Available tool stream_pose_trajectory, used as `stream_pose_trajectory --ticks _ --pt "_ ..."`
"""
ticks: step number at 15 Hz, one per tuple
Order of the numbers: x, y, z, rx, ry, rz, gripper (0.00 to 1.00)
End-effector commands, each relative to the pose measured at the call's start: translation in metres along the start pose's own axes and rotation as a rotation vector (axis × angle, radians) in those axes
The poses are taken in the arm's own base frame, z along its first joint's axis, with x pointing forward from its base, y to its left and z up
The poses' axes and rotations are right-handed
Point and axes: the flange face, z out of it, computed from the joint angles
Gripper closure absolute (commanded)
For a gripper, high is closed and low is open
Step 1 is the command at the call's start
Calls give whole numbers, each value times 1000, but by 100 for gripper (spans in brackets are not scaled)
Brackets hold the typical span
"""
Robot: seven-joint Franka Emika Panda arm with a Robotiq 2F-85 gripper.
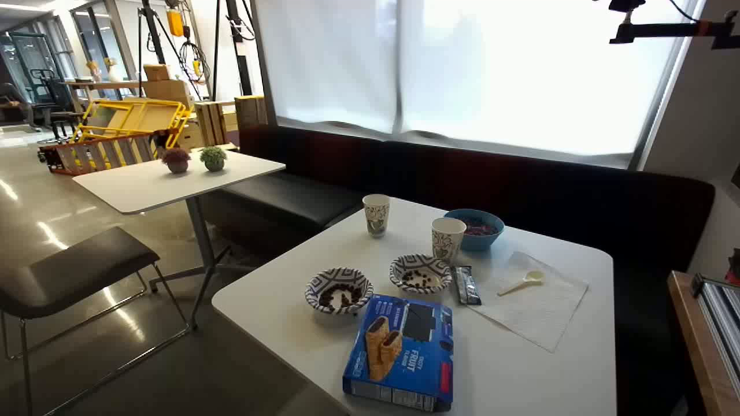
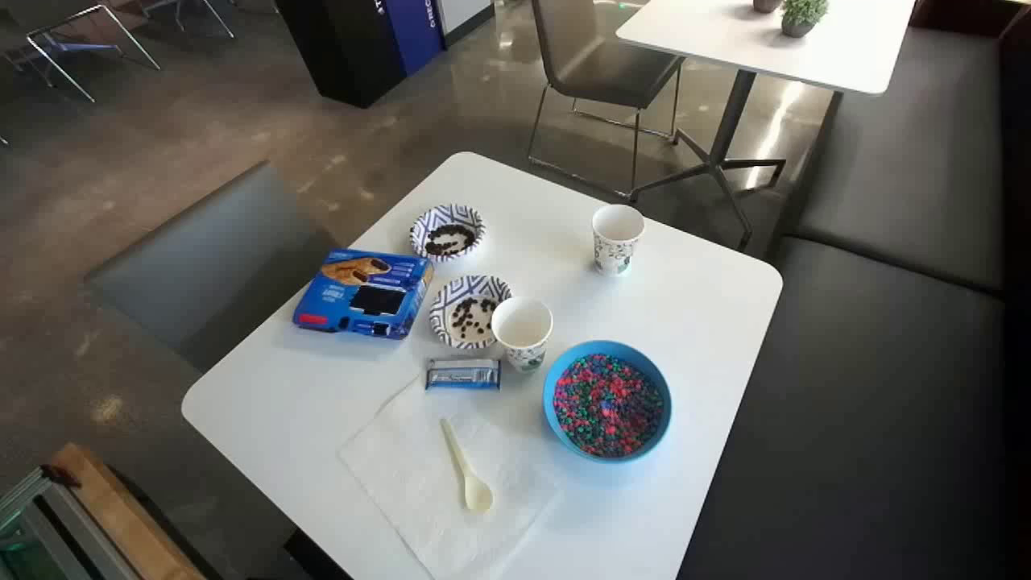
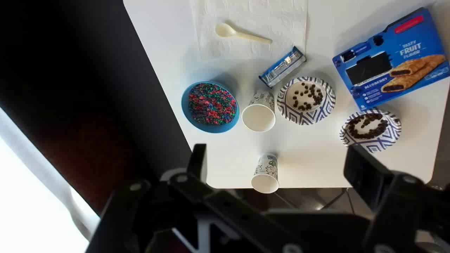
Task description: Move the cup to the left
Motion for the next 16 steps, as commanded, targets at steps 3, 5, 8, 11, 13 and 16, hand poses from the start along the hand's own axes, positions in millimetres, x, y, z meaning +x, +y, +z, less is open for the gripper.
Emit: stream_pose_trajectory --ticks 3,5,8,11,13,16 --pt "0 0 -1 0 -1 0 0" --pt "0 0 -1 0 -1 0 0" --pt "0 0 -1 0 -1 0 0" --pt "0 0 -1 0 -1 0 0" --pt "0 0 -1 0 -1 0 0" --pt "25 8 13 26 -28 55 0"
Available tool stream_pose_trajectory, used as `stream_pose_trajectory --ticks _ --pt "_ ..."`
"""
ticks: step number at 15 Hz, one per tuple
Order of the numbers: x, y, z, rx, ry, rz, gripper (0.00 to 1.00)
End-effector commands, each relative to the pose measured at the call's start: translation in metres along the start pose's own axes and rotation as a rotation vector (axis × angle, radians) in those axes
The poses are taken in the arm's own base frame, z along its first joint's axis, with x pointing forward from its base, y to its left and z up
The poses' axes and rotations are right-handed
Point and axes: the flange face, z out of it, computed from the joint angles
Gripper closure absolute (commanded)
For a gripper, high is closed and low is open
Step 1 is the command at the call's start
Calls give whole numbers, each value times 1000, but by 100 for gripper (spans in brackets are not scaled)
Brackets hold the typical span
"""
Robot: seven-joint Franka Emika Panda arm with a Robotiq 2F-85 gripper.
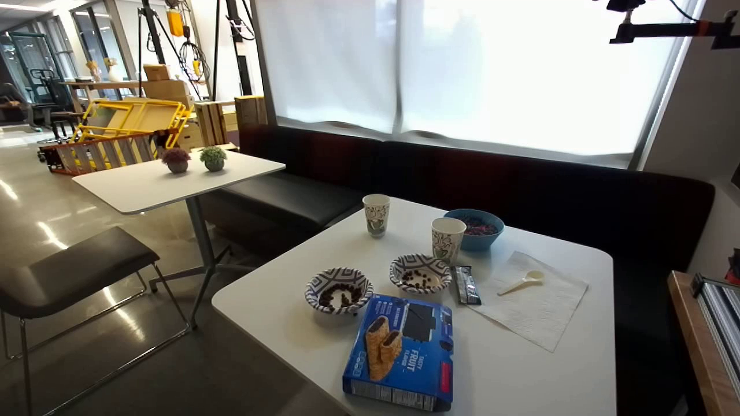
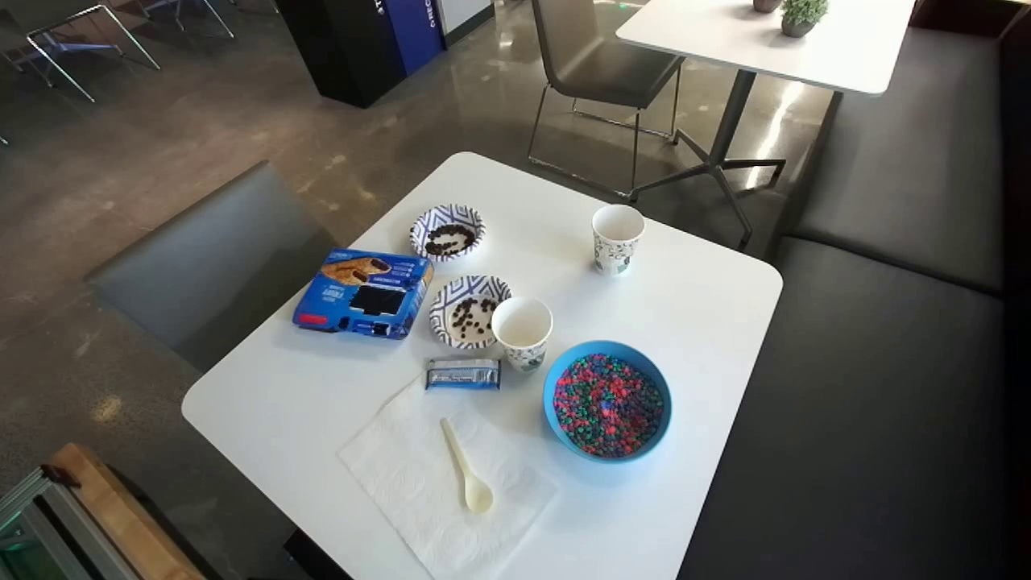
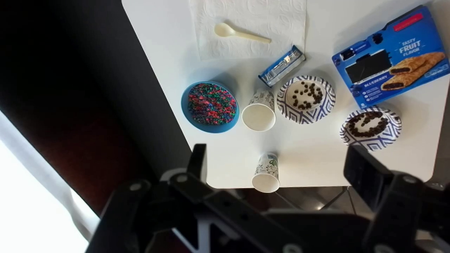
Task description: Move the cup to the left
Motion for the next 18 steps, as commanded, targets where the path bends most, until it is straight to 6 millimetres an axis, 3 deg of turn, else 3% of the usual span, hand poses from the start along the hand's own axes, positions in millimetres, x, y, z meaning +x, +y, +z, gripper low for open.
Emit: stream_pose_trajectory --ticks 1,9,14,18 --pt "28 8 14 27 -23 59 0" --pt "96 24 58 165 14 136 0" --pt "140 25 113 252 -25 195 0" --pt "164 21 159 247 -81 184 0"
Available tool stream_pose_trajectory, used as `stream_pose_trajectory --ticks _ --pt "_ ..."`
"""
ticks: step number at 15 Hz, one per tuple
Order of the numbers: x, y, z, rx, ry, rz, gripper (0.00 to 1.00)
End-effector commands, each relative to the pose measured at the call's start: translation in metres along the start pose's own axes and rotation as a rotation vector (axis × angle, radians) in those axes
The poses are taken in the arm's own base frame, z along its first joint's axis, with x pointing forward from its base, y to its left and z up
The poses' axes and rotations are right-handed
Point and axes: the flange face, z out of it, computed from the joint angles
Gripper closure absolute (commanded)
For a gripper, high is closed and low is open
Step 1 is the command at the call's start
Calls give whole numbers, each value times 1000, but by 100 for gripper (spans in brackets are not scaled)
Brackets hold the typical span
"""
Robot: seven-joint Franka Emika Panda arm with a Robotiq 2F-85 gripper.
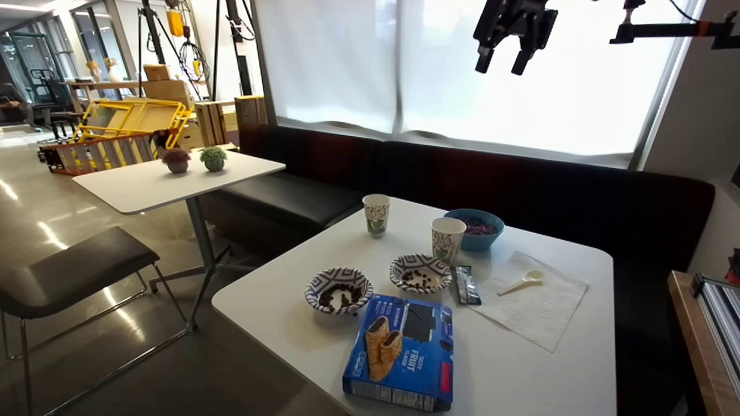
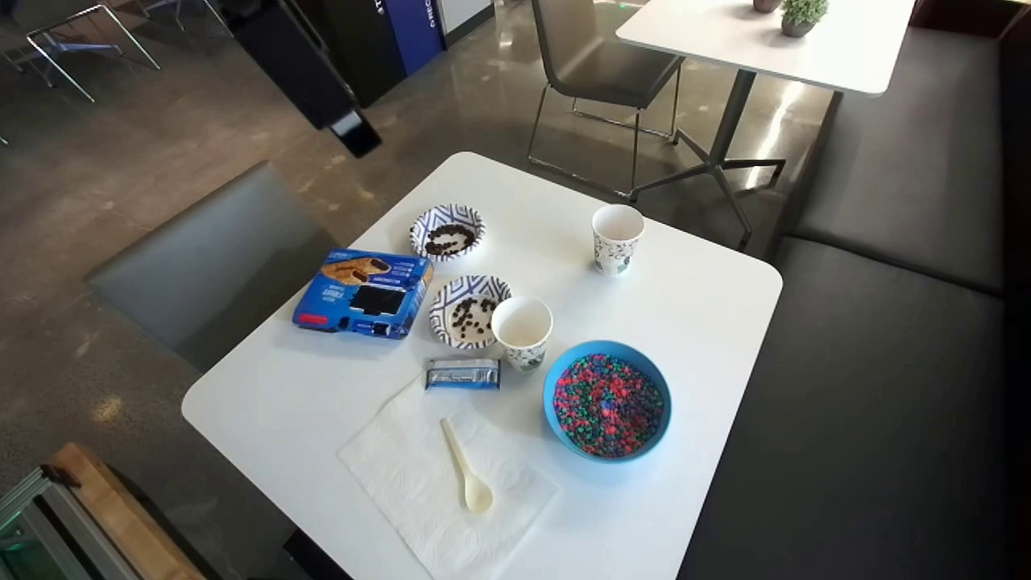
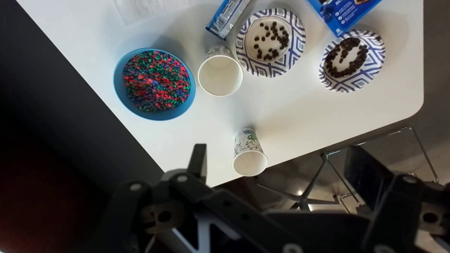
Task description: Move the cup to the left
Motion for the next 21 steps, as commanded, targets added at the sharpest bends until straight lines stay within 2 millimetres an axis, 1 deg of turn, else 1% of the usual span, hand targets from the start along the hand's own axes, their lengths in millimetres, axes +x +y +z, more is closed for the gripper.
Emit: stream_pose_trajectory --ticks 1,4,7,8,13,18,21 --pt "30 -2 41 3 -50 0 0" --pt "41 -3 77 0 -68 18 0" --pt "46 -4 112 -8 -102 39 0" --pt "46 -3 126 -13 -115 46 0" --pt "45 0 178 -23 -160 52 0" --pt "40 3 221 -25 -177 57 0" --pt "39 1 241 -32 -159 43 0"
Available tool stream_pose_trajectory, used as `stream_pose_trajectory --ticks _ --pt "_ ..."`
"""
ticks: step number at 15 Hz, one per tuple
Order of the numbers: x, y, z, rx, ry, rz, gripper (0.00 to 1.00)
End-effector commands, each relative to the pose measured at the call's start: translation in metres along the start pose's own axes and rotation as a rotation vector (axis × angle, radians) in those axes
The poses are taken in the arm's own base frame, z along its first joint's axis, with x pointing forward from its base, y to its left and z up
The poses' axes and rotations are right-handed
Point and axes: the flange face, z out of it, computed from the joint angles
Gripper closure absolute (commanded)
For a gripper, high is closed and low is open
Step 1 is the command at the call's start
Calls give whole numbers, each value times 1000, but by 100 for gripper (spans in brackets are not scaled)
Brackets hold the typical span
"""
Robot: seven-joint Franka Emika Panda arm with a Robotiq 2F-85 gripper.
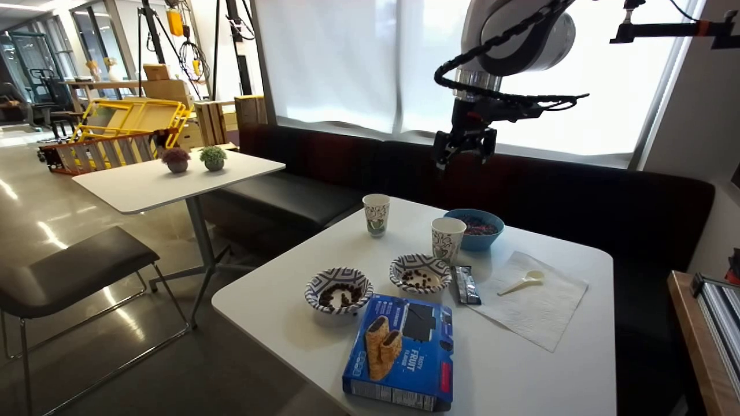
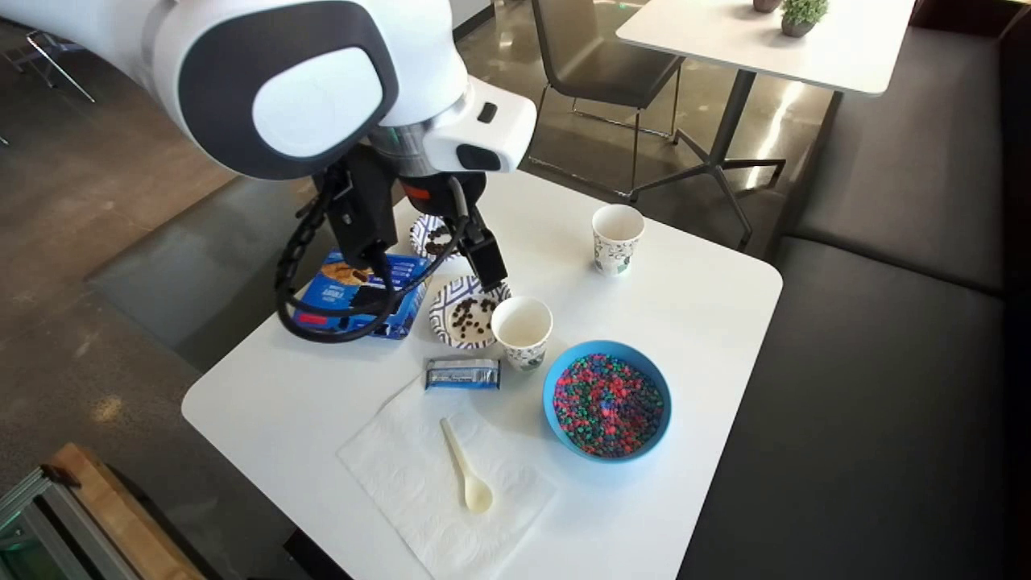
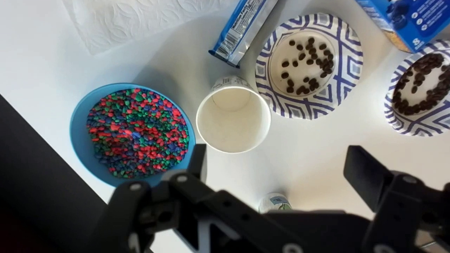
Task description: Move the cup to the left
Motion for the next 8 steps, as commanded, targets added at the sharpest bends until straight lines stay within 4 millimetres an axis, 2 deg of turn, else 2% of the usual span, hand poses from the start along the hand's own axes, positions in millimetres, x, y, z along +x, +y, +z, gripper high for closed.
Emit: stream_pose_trajectory --ticks 1,3,8 --pt "1 -1 6 1 4 -2 0" --pt "1 -1 11 -2 -1 -2 0" --pt "3 1 7 0 8 1 0"
